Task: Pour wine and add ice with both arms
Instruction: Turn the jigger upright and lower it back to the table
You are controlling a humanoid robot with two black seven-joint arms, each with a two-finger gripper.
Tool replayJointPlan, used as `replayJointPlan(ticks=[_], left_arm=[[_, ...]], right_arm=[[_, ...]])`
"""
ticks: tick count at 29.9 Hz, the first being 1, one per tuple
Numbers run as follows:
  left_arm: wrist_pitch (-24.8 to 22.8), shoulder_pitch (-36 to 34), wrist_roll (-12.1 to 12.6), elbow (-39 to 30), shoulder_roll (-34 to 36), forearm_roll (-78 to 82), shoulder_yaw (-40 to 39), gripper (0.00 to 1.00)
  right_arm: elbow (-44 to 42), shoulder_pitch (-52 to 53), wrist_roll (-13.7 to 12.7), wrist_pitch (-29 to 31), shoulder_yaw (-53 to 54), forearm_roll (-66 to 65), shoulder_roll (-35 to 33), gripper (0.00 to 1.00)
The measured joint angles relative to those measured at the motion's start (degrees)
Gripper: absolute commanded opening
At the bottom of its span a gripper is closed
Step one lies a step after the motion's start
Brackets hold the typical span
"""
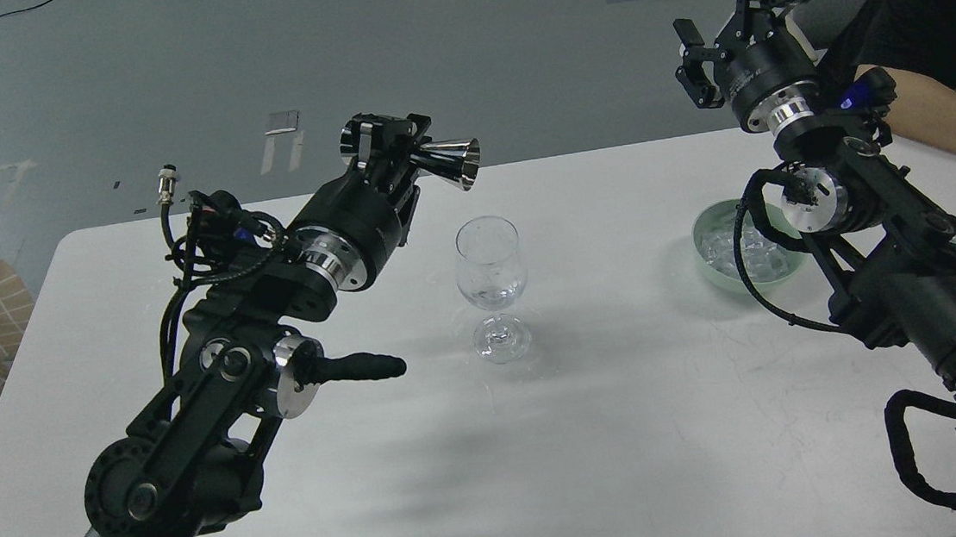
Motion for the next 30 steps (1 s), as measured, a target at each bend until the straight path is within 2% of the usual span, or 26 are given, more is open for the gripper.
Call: replayJointPlan(ticks=[4,10,12,16,20,25,27,30], left_arm=[[1.44,0.98,0.0,-0.02,-0.37,-13.83,-5.87,0.0],[1.12,6.64,-0.43,0.38,-0.62,-32.63,-17.54,0.03],[-0.14,9.32,-3.2,1.13,-0.44,-38.41,-20.59,0.03],[-6.77,14.61,-9.64,5.25,0.17,-46.15,-24.24,0.03],[-12.96,17.86,-13.33,10.8,0.0,-48.1,-26.01,0.03],[-17.78,18.87,-16.27,16.67,-0.41,-49.64,-26.57,0.06],[-18.49,18.96,-17.43,18.06,-0.5,-51.07,-26.73,0.13],[-19.13,19.57,-18.28,18.94,-0.49,-51.98,-26.98,0.14]], right_arm=[[0.0,0.0,0.0,0.0,-0.12,0.0,0.0,1.0],[0.0,-0.11,-0.05,-0.04,-0.27,0.0,0.13,1.0],[0.0,-0.11,-0.08,-0.04,-0.31,0.0,0.16,1.0],[0.0,-0.12,-0.1,-0.04,-0.36,0.0,0.22,1.0],[0.0,-0.15,-0.18,-0.04,-0.37,0.0,0.24,1.0],[0.0,-0.2,-0.18,-0.63,-0.37,0.0,0.53,1.0],[0.0,-0.21,-0.18,-1.12,-0.37,0.0,0.89,1.0],[-0.04,-0.21,-0.18,-1.42,-0.38,0.0,0.95,1.0]])
